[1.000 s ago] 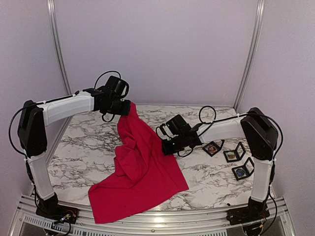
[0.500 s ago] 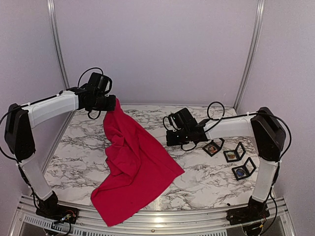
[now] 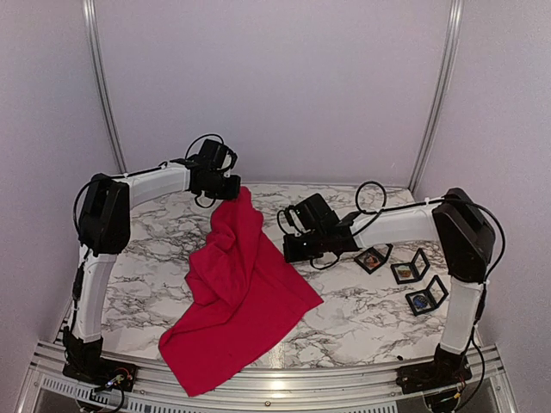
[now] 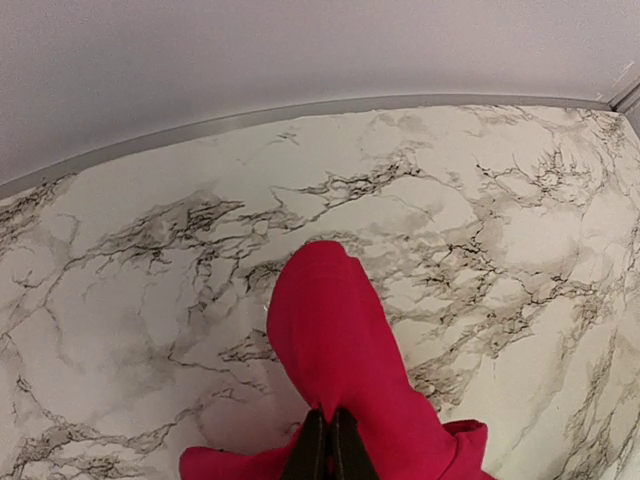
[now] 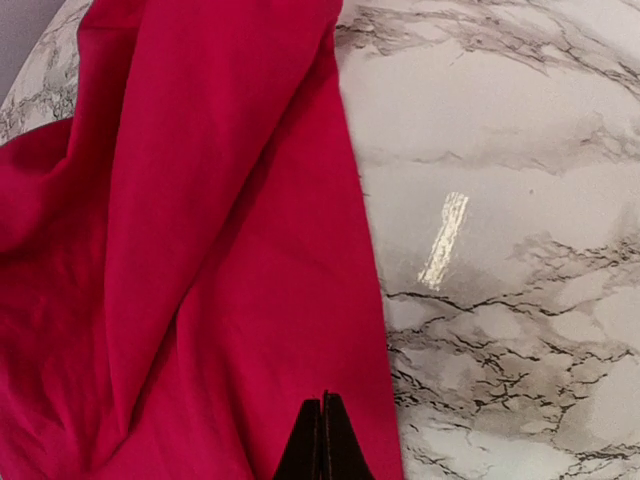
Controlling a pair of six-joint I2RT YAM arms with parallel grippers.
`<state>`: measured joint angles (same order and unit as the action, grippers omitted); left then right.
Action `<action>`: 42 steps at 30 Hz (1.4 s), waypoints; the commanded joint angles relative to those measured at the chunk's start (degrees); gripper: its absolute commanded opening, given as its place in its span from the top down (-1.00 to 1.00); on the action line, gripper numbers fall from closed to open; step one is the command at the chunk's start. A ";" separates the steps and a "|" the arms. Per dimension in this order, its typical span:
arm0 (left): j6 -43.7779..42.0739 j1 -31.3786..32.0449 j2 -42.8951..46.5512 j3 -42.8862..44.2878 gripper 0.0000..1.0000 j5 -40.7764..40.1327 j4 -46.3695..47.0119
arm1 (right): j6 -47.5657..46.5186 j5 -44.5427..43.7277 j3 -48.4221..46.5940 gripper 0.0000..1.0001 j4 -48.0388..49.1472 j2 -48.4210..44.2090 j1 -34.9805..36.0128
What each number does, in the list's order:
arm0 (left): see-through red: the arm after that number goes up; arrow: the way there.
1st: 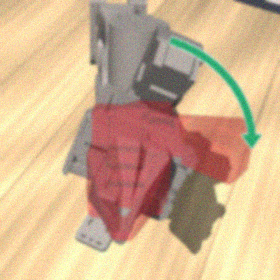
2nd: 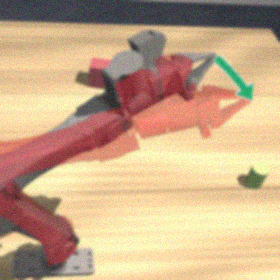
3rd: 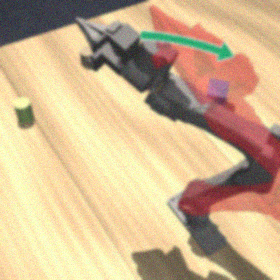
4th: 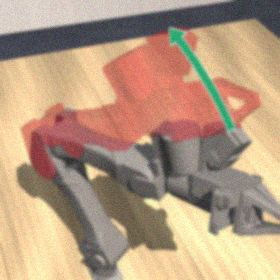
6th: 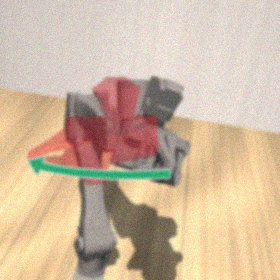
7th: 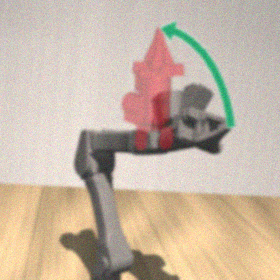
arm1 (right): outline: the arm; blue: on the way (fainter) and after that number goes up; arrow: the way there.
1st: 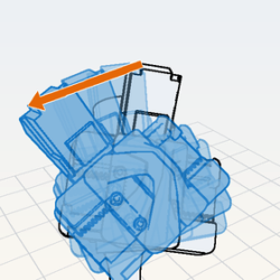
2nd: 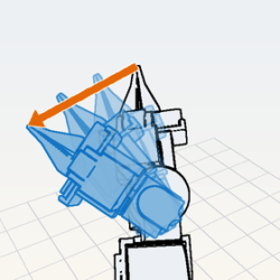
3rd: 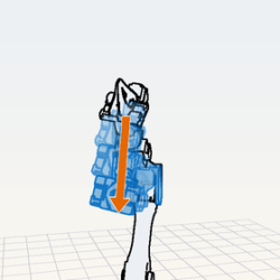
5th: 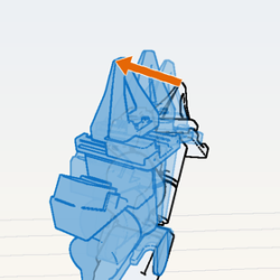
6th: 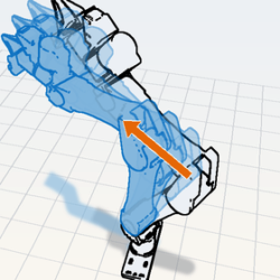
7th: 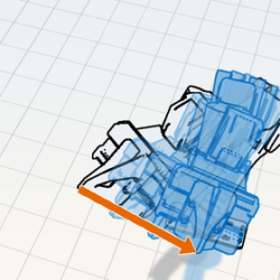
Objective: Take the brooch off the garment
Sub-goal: Smooth out the flattened clothing at the center of the board.
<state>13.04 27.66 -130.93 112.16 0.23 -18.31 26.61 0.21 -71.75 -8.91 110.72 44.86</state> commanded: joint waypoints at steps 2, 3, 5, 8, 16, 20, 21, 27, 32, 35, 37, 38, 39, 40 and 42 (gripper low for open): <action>-0.26 -0.15 -6.53 13.45 0.59 0.66 -4.51 | 0.68 4.45 -1.28 1.00 1.08 2.79 2.63; -0.22 -0.15 -6.67 14.38 0.42 0.44 -5.11 | 0.76 4.91 -1.22 1.00 1.04 3.21 2.93; 0.16 -0.15 -5.15 13.20 -0.01 0.05 -5.34 | 0.93 5.23 -0.79 1.00 1.17 3.24 3.37; 1.12 -0.15 0.00 6.95 -0.47 -1.34 -3.96 | 1.34 5.77 0.92 1.00 1.91 2.73 3.52; 7.75 -1.63 22.93 -21.09 -0.77 -3.75 1.05 | 1.17 6.90 4.97 1.00 2.40 2.05 3.50; 11.47 -3.25 32.39 -33.64 -0.75 -3.78 1.37 | 1.52 6.96 6.31 1.00 1.91 2.20 3.51; 12.34 -3.72 34.52 -36.20 -0.72 -3.45 0.96 | 1.68 6.59 6.66 1.00 1.54 2.30 3.54; 15.95 -5.08 42.87 -50.29 -0.52 0.20 -0.96 | 4.18 1.34 10.42 1.00 -2.48 1.04 1.88; 20.45 -5.07 47.20 -59.59 -0.23 5.38 0.18 | 5.72 1.07 16.82 1.00 -1.88 -2.30 -2.82; 23.70 -5.08 48.94 -65.24 -0.09 8.45 2.83 | 5.48 0.76 17.30 1.00 -2.38 -2.87 -3.67; 26.26 -5.10 49.22 -68.63 -0.05 10.92 5.53 | 5.34 0.30 17.05 1.00 -2.75 -2.75 -3.78; 27.23 -5.01 48.88 -70.10 -0.05 12.22 7.22 | 5.32 0.25 17.00 1.00 -2.90 -2.64 -3.78; 28.39 -4.98 48.49 -71.47 -0.06 13.95 9.68 | 5.37 0.11 17.03 1.00 -3.09 -2.61 -3.86; 29.42 -4.98 47.85 -72.71 -0.06 15.21 12.06 | 5.39 0.11 17.04 1.00 -3.06 -2.53 -3.85; 31.58 -4.93 46.24 -73.78 -0.06 16.87 15.11 | 5.32 0.10 17.16 1.00 -3.24 -2.52 -3.96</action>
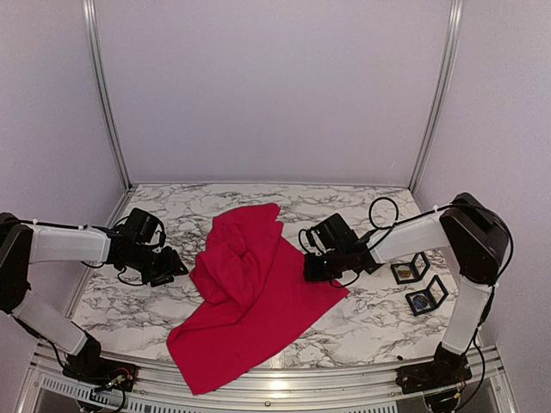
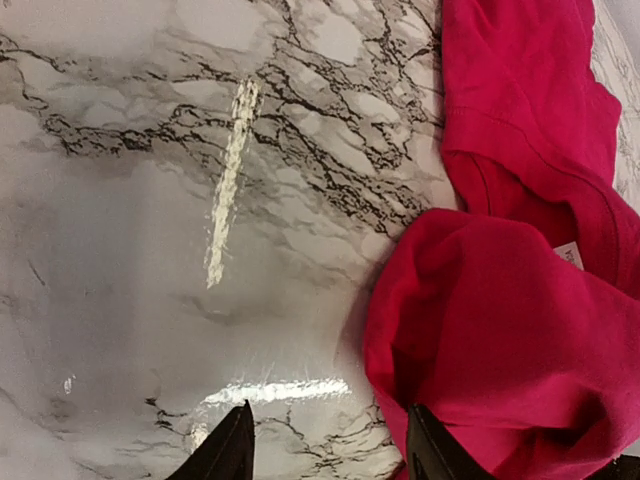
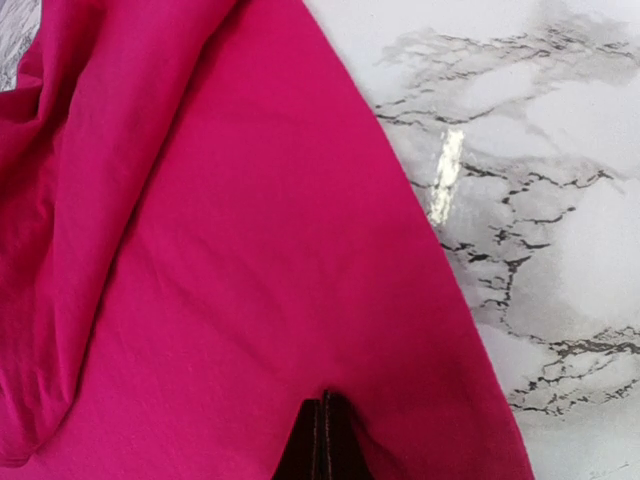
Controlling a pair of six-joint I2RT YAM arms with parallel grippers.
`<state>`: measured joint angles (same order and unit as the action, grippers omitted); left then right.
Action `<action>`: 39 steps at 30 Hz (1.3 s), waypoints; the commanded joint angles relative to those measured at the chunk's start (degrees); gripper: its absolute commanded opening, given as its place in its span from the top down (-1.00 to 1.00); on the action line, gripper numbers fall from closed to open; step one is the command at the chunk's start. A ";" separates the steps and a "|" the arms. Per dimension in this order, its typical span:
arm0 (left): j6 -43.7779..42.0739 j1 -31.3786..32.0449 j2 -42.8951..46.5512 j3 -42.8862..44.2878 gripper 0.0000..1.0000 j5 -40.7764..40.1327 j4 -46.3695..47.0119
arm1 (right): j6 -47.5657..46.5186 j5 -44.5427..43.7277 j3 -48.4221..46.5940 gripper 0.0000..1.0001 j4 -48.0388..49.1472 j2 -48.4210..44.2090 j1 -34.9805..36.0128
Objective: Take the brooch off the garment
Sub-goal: Smooth out the flattened clothing at the center of the board.
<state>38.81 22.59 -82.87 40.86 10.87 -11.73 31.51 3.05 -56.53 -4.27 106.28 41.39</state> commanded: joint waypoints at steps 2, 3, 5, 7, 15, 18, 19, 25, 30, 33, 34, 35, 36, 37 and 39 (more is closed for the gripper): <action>7.75 0.34 -2.67 -3.51 -0.06 6.54 11.96 | 0.40 -2.78 2.18 1.00 -8.03 1.71 -0.45; 8.42 0.41 -3.06 -3.79 -0.06 6.58 13.48 | 0.41 -2.79 2.36 1.00 -7.97 1.59 -0.45; 9.33 0.50 -3.90 -3.88 -0.05 6.84 15.19 | 0.40 -2.74 2.40 1.00 -7.86 1.41 -0.51; 9.79 0.83 -5.01 -3.44 -0.03 7.35 15.77 | 0.36 -2.70 2.39 1.00 -7.79 1.39 -0.43; 10.90 2.08 -7.21 -3.42 0.58 5.76 13.16 | 0.38 -2.79 2.97 1.00 -7.64 0.83 -0.54; 11.03 2.25 -6.80 -3.56 0.86 5.37 13.65 | 0.57 -2.79 3.40 1.00 -7.24 0.68 -0.57; 11.03 2.26 -6.41 -3.40 0.98 4.52 13.55 | 0.58 -2.79 3.50 1.00 -7.19 0.68 -0.55; 5.63 -0.29 -3.43 1.77 1.00 -6.27 6.38 | 0.79 -2.79 4.27 1.00 -6.83 0.28 -0.67; -0.52 -6.84 -2.63 7.05 1.00 -14.04 0.91 | 0.43 -2.79 4.06 1.00 -7.05 0.16 -0.83; -3.38 -10.80 -3.79 9.67 1.00 -16.23 -0.34 | 0.23 -2.79 3.94 1.00 -7.08 0.16 -0.88; -4.38 -11.84 -4.50 10.77 1.00 -17.30 -0.98 | 0.19 -2.79 3.93 1.00 -7.07 0.13 -0.94; -5.17 -12.78 -5.24 11.87 1.00 -18.69 -1.56 | 0.20 -2.79 4.01 1.00 -7.07 0.15 -0.91; -5.83 -13.86 -5.94 12.74 1.00 -19.44 -1.82 | 0.17 -2.79 4.06 1.00 -7.04 0.10 -0.94; -6.48 -14.87 -6.85 13.60 1.00 -19.40 -1.51 | 0.14 -2.79 4.11 1.00 -6.90 0.19 -0.92; -7.80 -16.91 -8.93 16.04 1.00 -19.94 -1.18 | 0.17 -2.72 4.07 1.00 -6.70 0.37 -1.02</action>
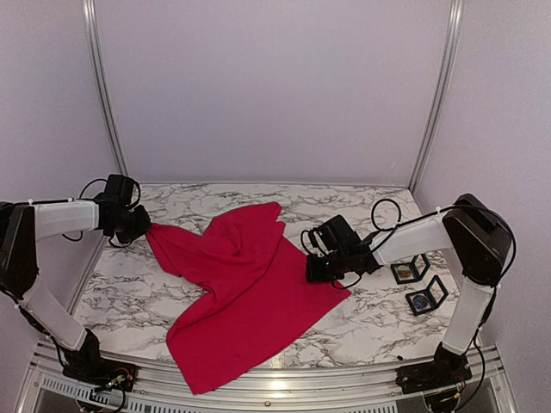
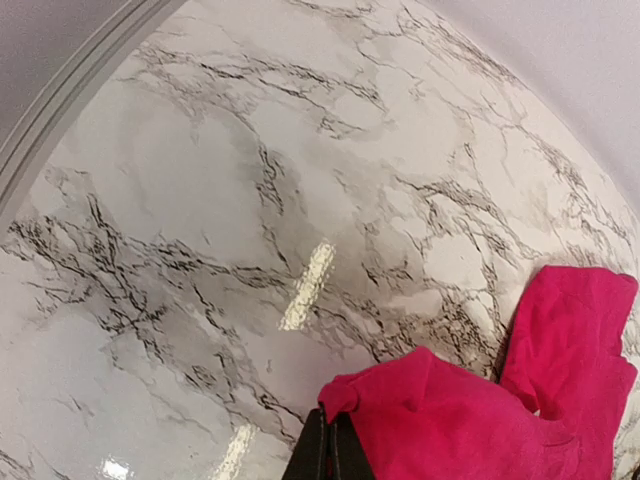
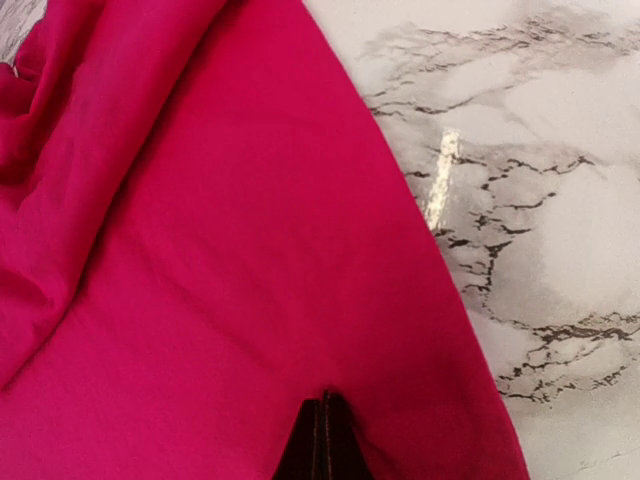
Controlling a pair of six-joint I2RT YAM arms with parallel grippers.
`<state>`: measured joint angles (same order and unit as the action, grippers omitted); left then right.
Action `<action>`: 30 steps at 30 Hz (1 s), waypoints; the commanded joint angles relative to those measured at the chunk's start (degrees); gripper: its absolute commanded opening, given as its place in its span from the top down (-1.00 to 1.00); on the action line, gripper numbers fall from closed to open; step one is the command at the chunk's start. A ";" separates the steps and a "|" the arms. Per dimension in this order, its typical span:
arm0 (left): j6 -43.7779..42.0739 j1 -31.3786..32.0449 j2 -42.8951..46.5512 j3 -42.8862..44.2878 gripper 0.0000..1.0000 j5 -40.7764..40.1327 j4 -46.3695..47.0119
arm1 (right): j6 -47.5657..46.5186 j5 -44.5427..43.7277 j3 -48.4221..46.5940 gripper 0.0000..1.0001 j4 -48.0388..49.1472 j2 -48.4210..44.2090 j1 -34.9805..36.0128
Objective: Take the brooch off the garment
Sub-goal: Smooth out the flattened clothing at the center of the board.
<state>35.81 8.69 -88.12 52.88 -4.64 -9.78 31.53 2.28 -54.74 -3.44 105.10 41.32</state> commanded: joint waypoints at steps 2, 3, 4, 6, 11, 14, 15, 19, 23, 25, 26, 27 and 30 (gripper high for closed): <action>-6.67 -4.56 -6.64 8.05 1.00 -3.79 -3.29 | 0.06 -1.75 2.14 1.00 -7.37 1.73 -0.93; -7.60 -4.98 -8.61 10.81 1.00 -4.13 -4.09 | -0.04 -1.63 2.15 1.00 -7.29 1.81 -0.96; -8.67 -5.32 -10.61 13.47 1.00 -4.73 -5.24 | -0.06 -1.59 2.11 1.00 -7.28 1.86 -0.98; -10.70 -5.60 -14.39 19.00 1.00 -5.75 -7.16 | -0.14 -1.66 2.15 1.00 -7.29 1.87 -0.97; -15.46 -5.77 -22.89 31.76 1.00 -5.37 -8.38 | 0.26 -2.02 1.93 1.00 -6.81 2.08 -1.32; -17.10 -5.71 -28.12 39.30 0.98 -4.52 -10.20 | 0.65 -2.02 1.33 1.00 -6.80 2.83 -1.87; -17.59 -5.72 -29.86 41.80 0.96 -4.17 -11.09 | 0.83 -3.38 1.11 1.00 -6.80 3.09 -2.09; -17.51 -5.70 -35.07 49.72 0.75 -4.09 -15.42 | 1.64 -5.20 0.63 1.00 -7.55 3.24 -2.59; -17.02 -5.74 -33.71 49.55 -0.26 -4.84 -15.38 | 2.16 -5.73 1.42 1.00 -7.58 2.83 -2.89; -15.82 -5.78 -31.72 47.04 -0.44 -5.84 -15.61 | 2.25 -5.72 1.71 1.00 -7.64 2.76 -3.22; -14.96 -5.79 -30.34 44.82 -0.45 -6.08 -15.62 | 2.29 -5.78 1.98 1.00 -7.59 2.62 -3.35; -14.05 -5.79 -28.83 42.10 -0.45 -6.39 -15.42 | 2.25 -5.78 2.20 1.00 -7.48 2.46 -3.46; -11.34 -6.08 -22.36 31.24 -0.40 -6.48 -11.93 | 2.26 -5.57 2.96 1.00 -7.12 1.84 -3.52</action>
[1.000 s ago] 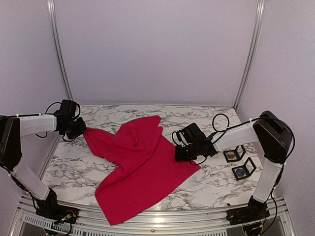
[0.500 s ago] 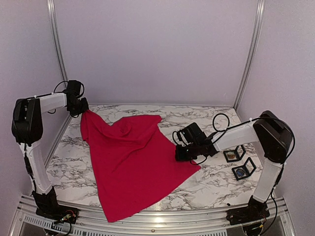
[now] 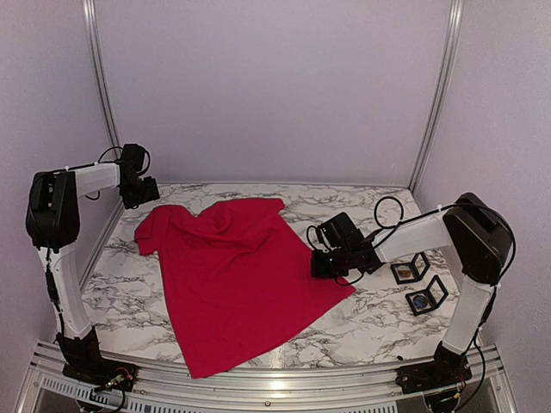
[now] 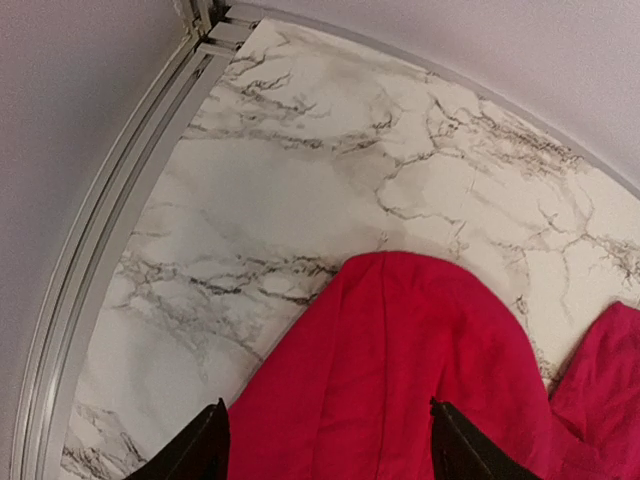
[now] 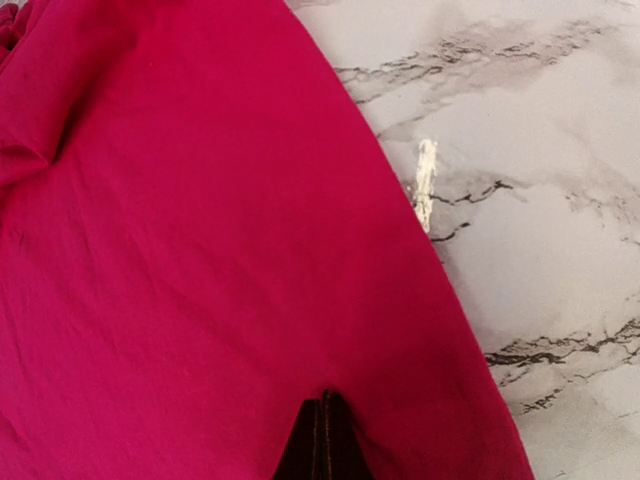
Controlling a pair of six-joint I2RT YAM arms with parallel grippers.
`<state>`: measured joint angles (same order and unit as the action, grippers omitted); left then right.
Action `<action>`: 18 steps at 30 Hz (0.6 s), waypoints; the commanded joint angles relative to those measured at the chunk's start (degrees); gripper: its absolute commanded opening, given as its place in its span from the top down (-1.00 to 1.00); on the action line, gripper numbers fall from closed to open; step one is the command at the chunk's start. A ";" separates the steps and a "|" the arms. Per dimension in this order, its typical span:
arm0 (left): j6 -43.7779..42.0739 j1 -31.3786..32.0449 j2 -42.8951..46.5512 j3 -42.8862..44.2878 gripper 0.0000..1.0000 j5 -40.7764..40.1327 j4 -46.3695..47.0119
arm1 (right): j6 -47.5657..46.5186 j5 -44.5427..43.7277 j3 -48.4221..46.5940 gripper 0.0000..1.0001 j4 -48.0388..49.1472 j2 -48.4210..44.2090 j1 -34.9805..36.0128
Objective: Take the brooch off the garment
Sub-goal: Smooth out the flattened clothing at the center of the board.
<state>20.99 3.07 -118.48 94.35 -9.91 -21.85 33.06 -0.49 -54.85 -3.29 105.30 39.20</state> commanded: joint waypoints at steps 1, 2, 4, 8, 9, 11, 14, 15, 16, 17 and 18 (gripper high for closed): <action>4.28 -0.56 9.48 -13.72 -0.37 -0.17 1.29 | 0.71 -2.53 3.16 1.00 -7.06 1.52 -1.41; 4.73 -0.60 10.53 -16.61 -0.34 0.61 2.12 | 0.69 -2.12 3.39 1.00 -6.89 1.45 -1.35; 5.28 -0.59 11.49 -20.48 -0.27 0.71 2.04 | 0.54 -1.35 3.93 1.00 -6.30 1.25 -1.34; 6.32 -0.58 12.97 -26.38 -0.14 -1.27 3.01 | 0.09 -0.69 4.60 1.00 -5.68 1.05 -1.38; 6.48 -0.56 12.94 -27.18 -0.14 -1.18 3.27 | 0.02 -0.64 4.65 1.00 -5.63 1.04 -1.37; 6.83 -0.59 12.31 -28.10 -0.14 -0.26 4.40 | -0.01 -0.17 4.78 1.00 -5.17 0.99 -1.35; 7.24 -0.54 9.99 -27.54 -0.10 1.86 5.91 | -0.10 -0.06 4.86 1.00 -4.56 0.96 -1.34; 7.57 -0.58 9.33 -27.05 -0.05 1.94 6.20 | -0.10 -0.10 4.85 1.00 -4.49 0.96 -1.39; 7.97 -0.61 8.90 -26.76 0.12 1.98 6.42 | -0.17 -0.12 4.89 1.00 -4.46 0.88 -1.35; 8.15 -0.59 8.59 -26.43 0.35 1.72 6.45 | -0.18 -0.11 4.86 1.00 -4.45 0.83 -1.33; 8.12 -0.61 8.42 -26.07 0.56 0.98 6.20 | -0.21 -0.07 4.83 1.00 -4.49 0.73 -1.32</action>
<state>27.92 2.72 -108.18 66.59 -8.91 -17.41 32.99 -0.05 -52.56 -0.05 104.57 38.94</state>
